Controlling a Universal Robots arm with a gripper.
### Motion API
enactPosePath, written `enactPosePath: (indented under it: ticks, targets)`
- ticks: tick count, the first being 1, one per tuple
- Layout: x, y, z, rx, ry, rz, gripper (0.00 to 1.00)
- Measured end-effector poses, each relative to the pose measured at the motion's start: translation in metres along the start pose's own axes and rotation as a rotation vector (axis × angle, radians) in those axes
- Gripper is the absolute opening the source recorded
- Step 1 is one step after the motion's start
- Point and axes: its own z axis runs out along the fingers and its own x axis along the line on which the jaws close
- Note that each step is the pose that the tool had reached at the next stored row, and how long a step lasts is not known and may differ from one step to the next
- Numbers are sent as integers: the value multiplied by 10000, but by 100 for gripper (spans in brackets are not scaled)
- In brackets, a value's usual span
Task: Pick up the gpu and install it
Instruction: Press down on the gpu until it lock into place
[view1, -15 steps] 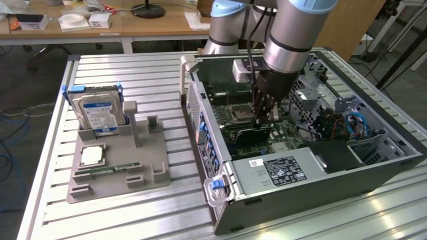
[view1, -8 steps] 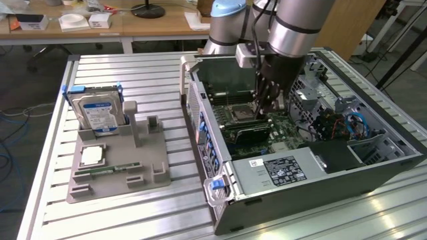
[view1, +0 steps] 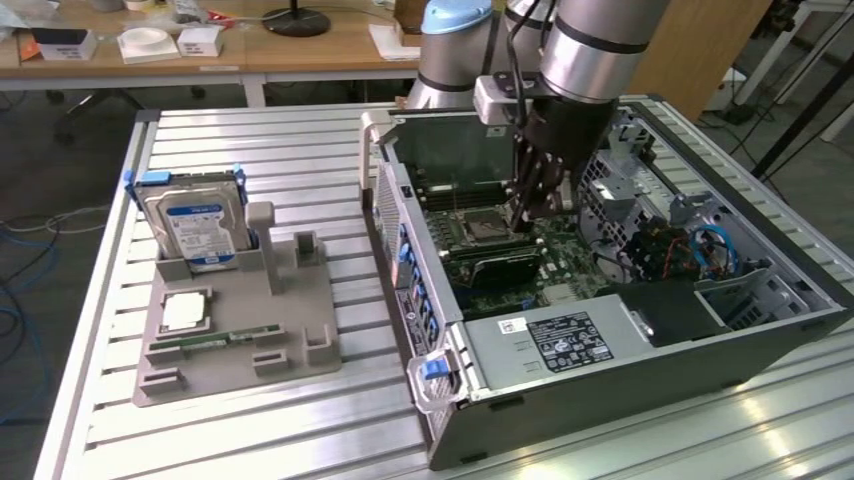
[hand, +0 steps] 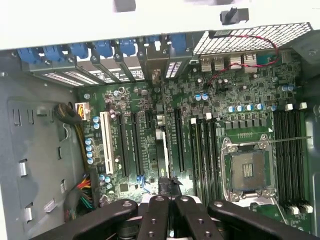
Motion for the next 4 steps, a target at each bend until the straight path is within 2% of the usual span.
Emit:
enactPosePath:
  ticks: [4]
  targets:
    - [0, 0, -1, -1, 1, 0, 11]
